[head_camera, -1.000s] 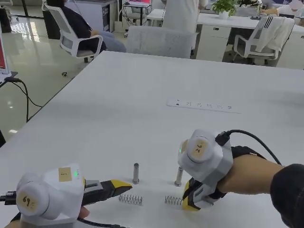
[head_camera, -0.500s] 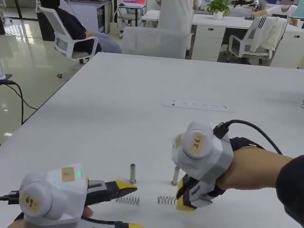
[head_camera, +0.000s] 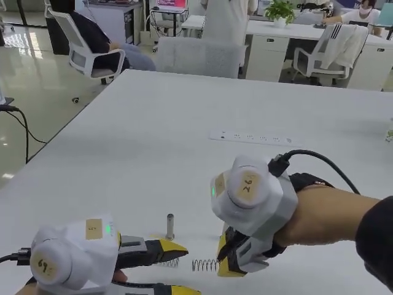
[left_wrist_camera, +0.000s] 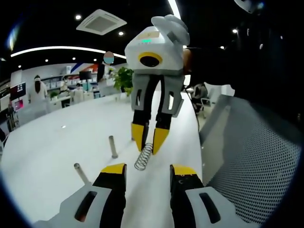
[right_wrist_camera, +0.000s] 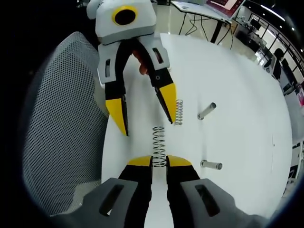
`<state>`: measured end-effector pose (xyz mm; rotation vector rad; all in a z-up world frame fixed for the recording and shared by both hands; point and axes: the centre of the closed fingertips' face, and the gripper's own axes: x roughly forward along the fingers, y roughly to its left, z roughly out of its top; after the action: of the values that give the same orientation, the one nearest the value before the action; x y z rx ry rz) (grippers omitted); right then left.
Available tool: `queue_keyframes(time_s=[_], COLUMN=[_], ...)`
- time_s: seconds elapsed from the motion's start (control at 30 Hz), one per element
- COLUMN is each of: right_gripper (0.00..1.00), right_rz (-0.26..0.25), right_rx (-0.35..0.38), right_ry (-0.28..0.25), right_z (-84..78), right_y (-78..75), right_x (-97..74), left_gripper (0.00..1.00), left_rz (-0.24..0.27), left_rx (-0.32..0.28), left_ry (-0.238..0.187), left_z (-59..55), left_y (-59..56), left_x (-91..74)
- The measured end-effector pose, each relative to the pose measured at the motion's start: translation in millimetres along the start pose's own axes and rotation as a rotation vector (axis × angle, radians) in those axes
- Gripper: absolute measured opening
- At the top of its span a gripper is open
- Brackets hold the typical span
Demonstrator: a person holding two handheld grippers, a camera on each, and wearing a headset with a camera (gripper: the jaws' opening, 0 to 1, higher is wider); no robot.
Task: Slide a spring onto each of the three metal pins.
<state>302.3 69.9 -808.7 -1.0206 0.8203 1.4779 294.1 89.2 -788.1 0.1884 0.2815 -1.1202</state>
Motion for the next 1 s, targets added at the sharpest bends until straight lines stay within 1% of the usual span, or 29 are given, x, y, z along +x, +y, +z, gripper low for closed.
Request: queue_keyframes(time_s=[0.17,0.33,0.47,0.77,1.0], right_gripper=[0.08,0.08,0.08,0.08,0.08], right_rz=[0.008,0.015,0.022,0.033,0.029], right_rx=[-0.014,-0.028,-0.041,-0.061,-0.066], right_ry=[-0.004,-0.004,0.0,-0.002,-0.001], right_z=[3.7,6.8,7.9,12.3,13.2], right_y=[2.5,6.3,9.4,14.6,14.4], right_x=[-0.7,-2.1,-1.7,-2.2,-3.7], left_gripper=[0.23,0.2,0.15,0.04,0.04], left_rz=[-0.013,-0.019,-0.028,-0.023,-0.023], left_rx=[0.02,0.028,0.043,0.072,0.079], left_ry=[-0.002,0.0,0.001,0.005,0.008], left_z=[1.1,1.5,1.6,1.5,0.5], left_y=[-2.2,-3.4,-5.6,-5.1,-5.5], left_x=[1.8,3.2,4.0,3.8,4.1])
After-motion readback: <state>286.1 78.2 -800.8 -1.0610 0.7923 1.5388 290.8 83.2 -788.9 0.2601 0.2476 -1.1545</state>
